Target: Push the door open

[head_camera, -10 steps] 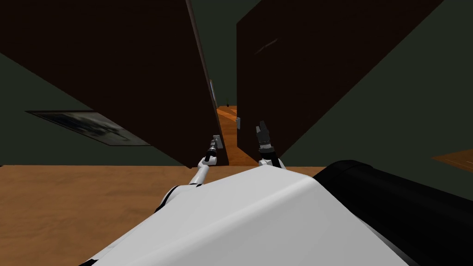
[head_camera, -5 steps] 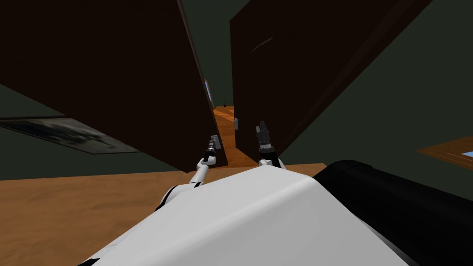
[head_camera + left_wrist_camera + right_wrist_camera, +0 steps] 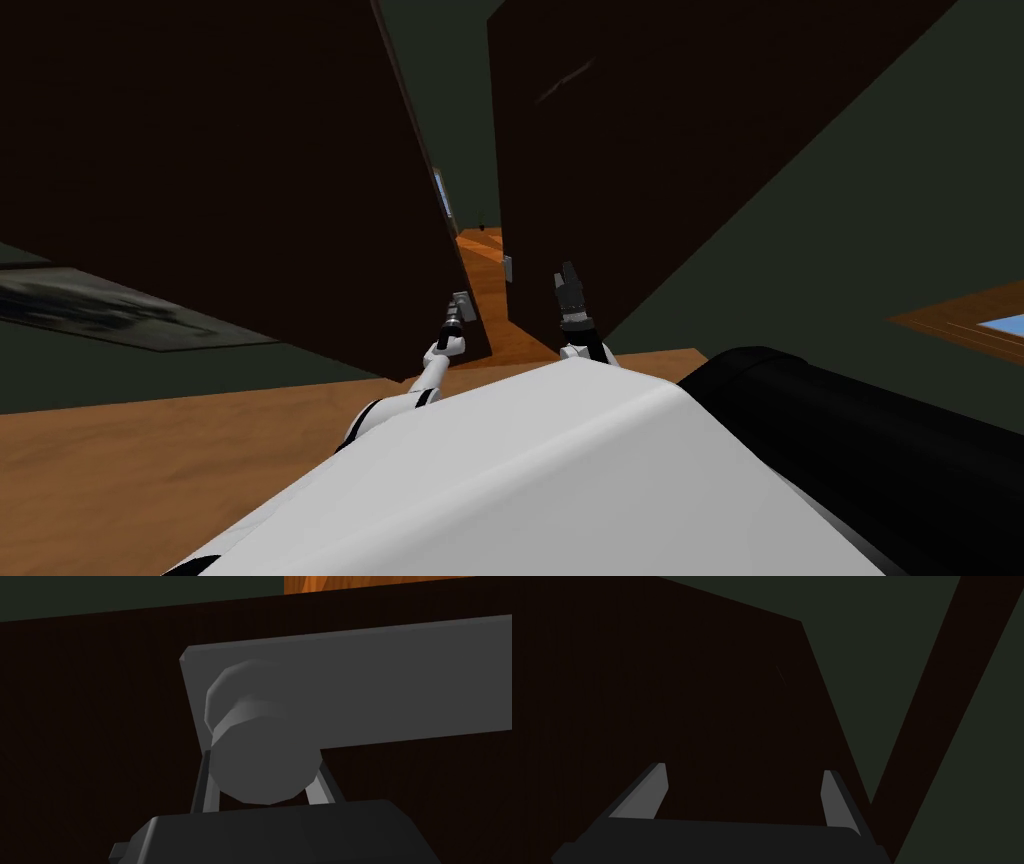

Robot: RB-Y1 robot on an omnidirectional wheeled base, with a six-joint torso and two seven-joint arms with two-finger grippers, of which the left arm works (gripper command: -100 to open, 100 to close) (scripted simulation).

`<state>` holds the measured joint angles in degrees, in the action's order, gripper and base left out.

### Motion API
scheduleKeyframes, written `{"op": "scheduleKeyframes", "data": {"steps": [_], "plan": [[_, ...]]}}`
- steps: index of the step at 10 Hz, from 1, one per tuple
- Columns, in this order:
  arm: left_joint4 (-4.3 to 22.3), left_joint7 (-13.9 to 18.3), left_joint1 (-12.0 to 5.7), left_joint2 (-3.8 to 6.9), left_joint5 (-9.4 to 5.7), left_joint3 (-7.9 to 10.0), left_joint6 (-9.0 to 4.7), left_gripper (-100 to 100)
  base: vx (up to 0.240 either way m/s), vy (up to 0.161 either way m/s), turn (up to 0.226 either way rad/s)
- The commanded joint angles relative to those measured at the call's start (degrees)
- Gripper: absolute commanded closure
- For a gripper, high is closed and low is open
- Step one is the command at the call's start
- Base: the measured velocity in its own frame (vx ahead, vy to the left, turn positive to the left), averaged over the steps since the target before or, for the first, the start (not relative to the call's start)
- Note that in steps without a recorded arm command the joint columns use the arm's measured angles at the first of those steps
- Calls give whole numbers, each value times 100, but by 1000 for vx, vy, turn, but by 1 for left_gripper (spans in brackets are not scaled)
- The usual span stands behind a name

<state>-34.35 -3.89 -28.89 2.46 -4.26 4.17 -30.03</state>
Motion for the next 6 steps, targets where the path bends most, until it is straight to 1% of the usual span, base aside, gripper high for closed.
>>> {"op": "scheduleKeyframes", "data": {"steps": [1,2,3,4,6], "plan": [[-286,-101,108,70,-45,132,66,100,84,34,-5],[-291,-205,84,74,-95,254,30,100,82,32,-26],[-290,-95,97,84,-71,158,122,-100,-74,10,7],[-287,-90,96,80,-73,155,133,-100,-179,-24,23],[-275,-69,91,43,-79,137,188,-100,-220,-73,17]]}}
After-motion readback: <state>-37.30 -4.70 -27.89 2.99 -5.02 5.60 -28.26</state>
